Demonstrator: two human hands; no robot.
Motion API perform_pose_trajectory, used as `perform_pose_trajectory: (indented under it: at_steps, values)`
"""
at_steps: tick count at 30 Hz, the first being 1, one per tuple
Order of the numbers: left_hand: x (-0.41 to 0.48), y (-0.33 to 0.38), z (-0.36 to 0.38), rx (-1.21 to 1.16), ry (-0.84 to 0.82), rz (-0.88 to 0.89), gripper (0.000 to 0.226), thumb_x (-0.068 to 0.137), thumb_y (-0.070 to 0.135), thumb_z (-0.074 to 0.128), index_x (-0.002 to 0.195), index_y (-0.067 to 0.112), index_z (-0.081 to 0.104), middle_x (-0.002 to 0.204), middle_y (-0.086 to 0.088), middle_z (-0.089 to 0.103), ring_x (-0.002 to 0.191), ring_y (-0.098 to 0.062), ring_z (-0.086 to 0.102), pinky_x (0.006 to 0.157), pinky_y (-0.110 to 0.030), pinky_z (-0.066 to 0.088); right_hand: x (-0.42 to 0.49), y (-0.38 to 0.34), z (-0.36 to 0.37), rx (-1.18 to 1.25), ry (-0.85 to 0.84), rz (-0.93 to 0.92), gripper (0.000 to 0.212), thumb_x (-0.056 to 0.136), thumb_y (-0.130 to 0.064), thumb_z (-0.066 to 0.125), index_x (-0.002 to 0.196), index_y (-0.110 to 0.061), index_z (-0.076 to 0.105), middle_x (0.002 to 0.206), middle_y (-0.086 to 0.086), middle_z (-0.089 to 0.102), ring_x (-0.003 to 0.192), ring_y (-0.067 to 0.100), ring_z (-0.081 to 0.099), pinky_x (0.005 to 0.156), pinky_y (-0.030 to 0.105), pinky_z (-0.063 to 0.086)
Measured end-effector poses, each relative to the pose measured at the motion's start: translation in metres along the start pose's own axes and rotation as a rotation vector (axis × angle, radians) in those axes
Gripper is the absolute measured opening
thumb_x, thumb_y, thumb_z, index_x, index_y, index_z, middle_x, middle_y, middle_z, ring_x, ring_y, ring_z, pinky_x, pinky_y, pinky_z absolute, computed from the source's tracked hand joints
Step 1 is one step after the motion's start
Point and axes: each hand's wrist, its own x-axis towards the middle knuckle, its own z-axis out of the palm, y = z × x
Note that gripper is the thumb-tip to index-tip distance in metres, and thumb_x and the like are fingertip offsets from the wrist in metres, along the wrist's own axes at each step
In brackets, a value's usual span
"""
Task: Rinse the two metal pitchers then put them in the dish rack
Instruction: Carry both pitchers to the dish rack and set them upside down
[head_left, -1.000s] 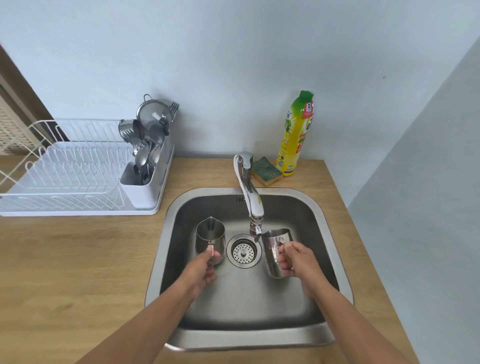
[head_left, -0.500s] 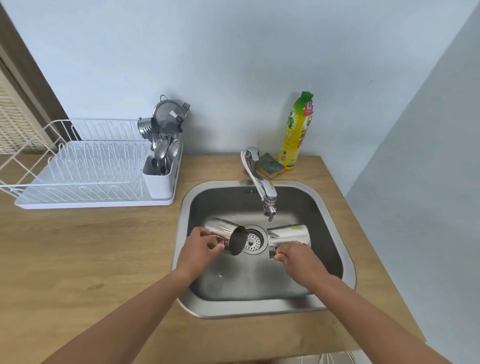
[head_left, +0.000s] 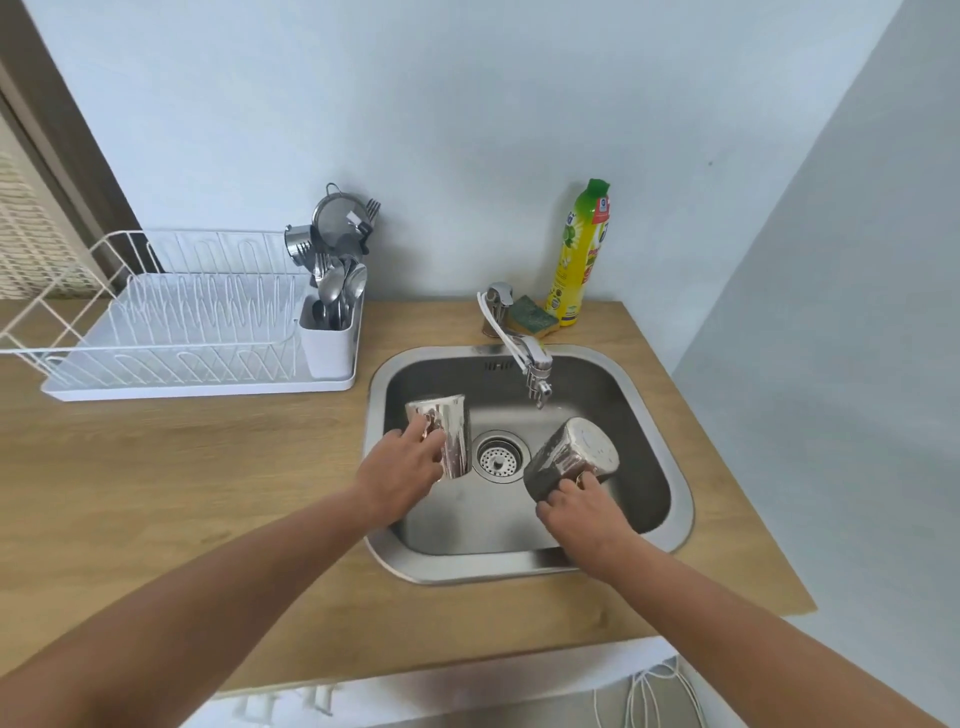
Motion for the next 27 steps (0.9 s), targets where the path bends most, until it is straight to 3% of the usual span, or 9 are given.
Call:
perform_pose_trajectory:
  at_steps: [6,13,19,21,23,27]
  values:
    - [-0.004,-0.001,-0.005,0.107,0.045,0.027,0.011,0.065,0.021,0.082,0.062,0.025,0.072,0.089,-0.002,0.058,0.098,-0.033,0.048,0.050,-0.035,0.044,-0.014,-0.001,-0.008,-0.030,-0.008,0.013,0.028,0.088,-0.002,0.050,0.114,-0.007,0.058,0.113,0.014,0.066,0.107,0.032,0.055,0.096,0.045,0.034]
    - [-0.012,0.009,-0.025,0.128,-0.028,0.022,0.006,0.074,0.027,0.077,0.070,0.027,0.074,0.095,-0.002,0.058,0.101,-0.031,0.050,0.057,-0.035,0.043,-0.030,0.001,-0.017,-0.027,0.002,0.059,0.027,0.090,-0.005,0.051,0.115,-0.008,0.060,0.113,0.013,0.067,0.109,0.032,0.056,0.098,0.046,0.035]
    - [-0.013,0.017,-0.033,0.062,-0.008,-0.066,0.009,0.081,0.029,0.070,0.079,0.024,0.077,0.098,-0.003,0.060,0.100,-0.032,0.050,0.061,-0.034,0.050,-0.034,0.000,-0.018,0.056,0.058,0.097,0.025,0.090,-0.009,0.053,0.113,-0.012,0.062,0.114,0.009,0.068,0.110,0.029,0.057,0.097,0.042,0.036]
    - [-0.012,0.021,-0.037,-0.055,-0.016,-0.188,0.018,0.086,0.034,0.064,0.090,0.024,0.078,0.103,-0.004,0.059,0.104,-0.032,0.048,0.065,-0.034,0.053,-0.033,0.002,-0.018,0.203,0.093,0.177,0.022,0.095,-0.018,0.053,0.113,-0.015,0.063,0.114,0.006,0.069,0.110,0.027,0.058,0.096,0.040,0.036]
    - [-0.008,0.024,-0.048,-0.346,-0.033,-0.435,0.021,0.090,0.038,0.060,0.095,0.026,0.077,0.108,-0.002,0.056,0.108,-0.030,0.046,0.070,-0.035,0.051,-0.033,0.008,-0.022,0.517,0.171,0.345,0.018,0.096,-0.024,0.054,0.105,-0.016,0.068,0.107,0.005,0.071,0.103,0.024,0.061,0.088,0.036,0.040]
    - [-0.005,0.018,-0.062,-1.096,-0.002,-0.841,0.025,0.084,0.037,0.061,0.066,0.020,0.066,0.084,-0.002,0.065,0.083,-0.027,0.062,0.070,-0.038,0.053,-0.040,0.023,-0.036,1.215,0.365,0.711,0.017,0.093,-0.024,0.059,0.080,-0.016,0.066,0.077,-0.001,0.064,0.073,0.017,0.056,0.063,0.029,0.038]
